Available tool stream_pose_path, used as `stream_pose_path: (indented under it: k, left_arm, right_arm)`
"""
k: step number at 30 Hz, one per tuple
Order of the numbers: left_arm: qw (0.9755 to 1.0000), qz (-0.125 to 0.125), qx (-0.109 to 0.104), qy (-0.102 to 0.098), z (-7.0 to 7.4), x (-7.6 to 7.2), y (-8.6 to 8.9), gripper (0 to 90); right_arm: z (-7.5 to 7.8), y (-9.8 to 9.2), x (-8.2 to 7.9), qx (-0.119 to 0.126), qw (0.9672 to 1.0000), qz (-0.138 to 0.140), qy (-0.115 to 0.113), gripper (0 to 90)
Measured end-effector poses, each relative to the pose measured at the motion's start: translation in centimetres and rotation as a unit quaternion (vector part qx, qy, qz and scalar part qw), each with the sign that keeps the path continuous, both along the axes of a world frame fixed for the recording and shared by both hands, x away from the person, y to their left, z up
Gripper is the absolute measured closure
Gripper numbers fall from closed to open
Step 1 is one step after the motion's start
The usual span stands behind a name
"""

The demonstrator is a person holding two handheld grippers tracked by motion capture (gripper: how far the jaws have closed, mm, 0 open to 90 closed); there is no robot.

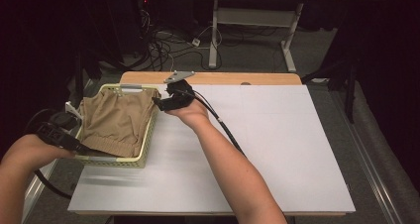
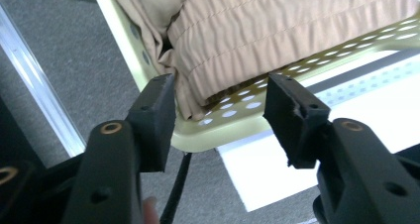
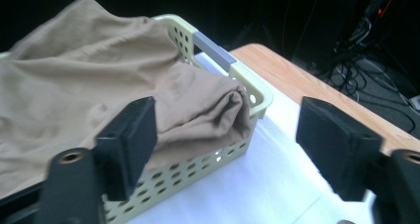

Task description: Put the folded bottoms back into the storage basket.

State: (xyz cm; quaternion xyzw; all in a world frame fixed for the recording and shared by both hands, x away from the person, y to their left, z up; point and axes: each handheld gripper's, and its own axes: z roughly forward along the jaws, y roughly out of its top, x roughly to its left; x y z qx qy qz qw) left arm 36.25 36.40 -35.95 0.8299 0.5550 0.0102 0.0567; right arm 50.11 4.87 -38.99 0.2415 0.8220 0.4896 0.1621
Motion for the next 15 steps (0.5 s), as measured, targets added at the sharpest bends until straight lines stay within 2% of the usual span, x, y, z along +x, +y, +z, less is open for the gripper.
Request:
stream_pose_path:
  k: [5,7,10,12,13,14,15]
  left_arm:
    - [0.9996,0.009,-0.022,-0.013,0.9,0.5,-0.2,35.3]
    - [0.9991,0.015,-0.033,-0.022,1.2,0.9,-0.3,27.8]
    - [0.9986,0.026,-0.036,-0.031,1.2,1.9,-0.3,21.8]
    - [0.9983,0.034,-0.035,-0.031,1.0,2.5,-0.3,21.4]
    - [0.9981,0.036,-0.037,-0.034,0.9,2.8,-0.3,23.6]
    - [0.9979,0.029,-0.033,-0.049,0.9,2.9,-0.4,33.2]
    - [0.9969,0.023,-0.037,-0.065,0.8,2.9,-0.4,52.8]
  right_arm:
    - [0.1,-1.9,-1.9,0.013,0.9999,0.003,-0.008,9.9]
    - [0.0,-2.6,-2.6,0.012,0.9999,-0.001,-0.006,1.5]
    - [-0.3,-3.6,-3.5,0.018,0.9998,-0.009,-0.005,0.1]
    - [-0.5,-4.2,-3.9,0.014,0.9998,-0.012,-0.006,0.1]
    - [-0.6,-4.5,-4.1,0.012,0.9998,-0.012,-0.006,0.1]
    - [-0.7,-4.7,-4.4,0.012,0.9998,-0.013,-0.006,0.1]
    - [-0.8,-5.0,-4.6,0.011,0.9998,-0.014,-0.006,0.1]
